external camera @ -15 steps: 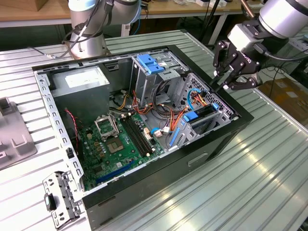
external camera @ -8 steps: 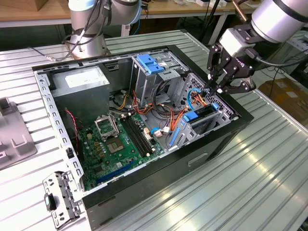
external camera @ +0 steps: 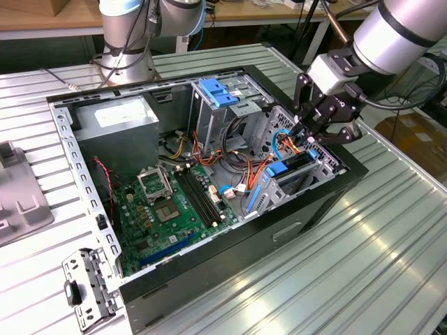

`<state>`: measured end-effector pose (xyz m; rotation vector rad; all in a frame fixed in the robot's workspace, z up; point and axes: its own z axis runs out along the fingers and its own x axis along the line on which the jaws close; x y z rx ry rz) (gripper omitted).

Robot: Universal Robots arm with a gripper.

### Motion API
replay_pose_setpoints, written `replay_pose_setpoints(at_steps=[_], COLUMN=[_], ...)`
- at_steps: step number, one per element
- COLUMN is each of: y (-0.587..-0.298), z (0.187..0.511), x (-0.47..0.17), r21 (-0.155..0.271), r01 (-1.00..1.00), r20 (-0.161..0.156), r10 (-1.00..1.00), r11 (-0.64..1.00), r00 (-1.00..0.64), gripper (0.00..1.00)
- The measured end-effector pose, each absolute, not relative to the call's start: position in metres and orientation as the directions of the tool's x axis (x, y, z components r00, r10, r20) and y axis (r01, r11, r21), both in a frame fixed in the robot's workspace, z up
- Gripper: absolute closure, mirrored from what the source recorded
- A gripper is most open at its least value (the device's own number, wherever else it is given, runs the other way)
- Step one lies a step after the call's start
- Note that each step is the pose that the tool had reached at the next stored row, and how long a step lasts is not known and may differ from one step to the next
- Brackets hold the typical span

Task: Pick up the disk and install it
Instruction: 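Insert the second disk wire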

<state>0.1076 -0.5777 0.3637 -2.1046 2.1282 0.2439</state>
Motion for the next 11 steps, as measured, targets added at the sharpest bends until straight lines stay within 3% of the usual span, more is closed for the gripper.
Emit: replay_pose_setpoints(at_steps=[5, 7, 11], y=[-0.5777, -0.5777, -0.5777], z=[0.3635, 0.3634, 0.3633], x=[0.1077, 0.1077, 0.1077], r21=[0.018, 0.018, 0.018], r01=[-1.0, -1.0, -1.0], r20=[-0.211, -0.211, -0.211], r10=[-0.977, -0.977, -0.977], r11=[0.009, 0.009, 0.009], r00=[-0.013, -0.013, -0.013], gripper=[0.71, 0.84, 0.84])
